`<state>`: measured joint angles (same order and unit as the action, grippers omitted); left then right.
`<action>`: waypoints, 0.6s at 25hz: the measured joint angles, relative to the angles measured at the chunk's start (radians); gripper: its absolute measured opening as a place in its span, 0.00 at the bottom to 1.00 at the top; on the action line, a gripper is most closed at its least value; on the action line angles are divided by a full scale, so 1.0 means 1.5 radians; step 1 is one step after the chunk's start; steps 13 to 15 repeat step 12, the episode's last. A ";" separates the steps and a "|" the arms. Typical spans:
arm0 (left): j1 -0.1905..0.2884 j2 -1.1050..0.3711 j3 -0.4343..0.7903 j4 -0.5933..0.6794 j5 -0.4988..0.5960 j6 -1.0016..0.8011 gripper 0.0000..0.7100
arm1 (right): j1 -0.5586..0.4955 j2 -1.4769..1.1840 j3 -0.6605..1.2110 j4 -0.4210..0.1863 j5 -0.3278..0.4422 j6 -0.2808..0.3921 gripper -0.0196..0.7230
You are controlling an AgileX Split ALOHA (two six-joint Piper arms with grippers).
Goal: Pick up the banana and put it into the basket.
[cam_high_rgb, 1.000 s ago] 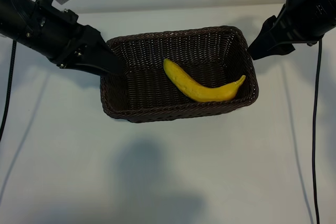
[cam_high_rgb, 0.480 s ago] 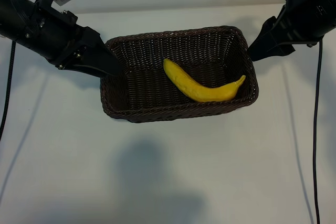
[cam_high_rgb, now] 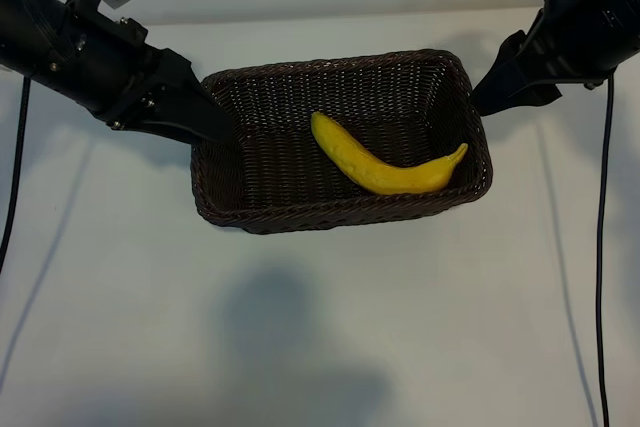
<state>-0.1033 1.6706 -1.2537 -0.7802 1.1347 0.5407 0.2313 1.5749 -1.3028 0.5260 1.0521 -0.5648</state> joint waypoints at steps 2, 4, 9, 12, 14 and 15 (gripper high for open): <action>0.000 0.000 0.000 0.000 -0.001 0.000 0.67 | 0.000 0.000 0.000 0.000 0.000 0.000 0.72; 0.000 0.000 0.000 0.000 -0.001 0.001 0.67 | 0.000 0.000 0.000 0.000 0.000 0.001 0.72; 0.000 0.000 0.000 0.000 -0.001 0.001 0.67 | 0.000 0.000 0.000 0.000 0.000 0.002 0.72; 0.000 0.000 0.000 0.000 -0.001 0.001 0.67 | 0.000 0.000 0.000 0.000 0.000 0.004 0.72; 0.000 0.000 0.000 0.000 -0.001 0.001 0.67 | 0.000 0.000 0.000 0.000 0.000 0.004 0.72; 0.000 0.000 0.000 0.000 -0.001 0.001 0.67 | 0.000 0.000 0.000 0.000 0.000 0.004 0.72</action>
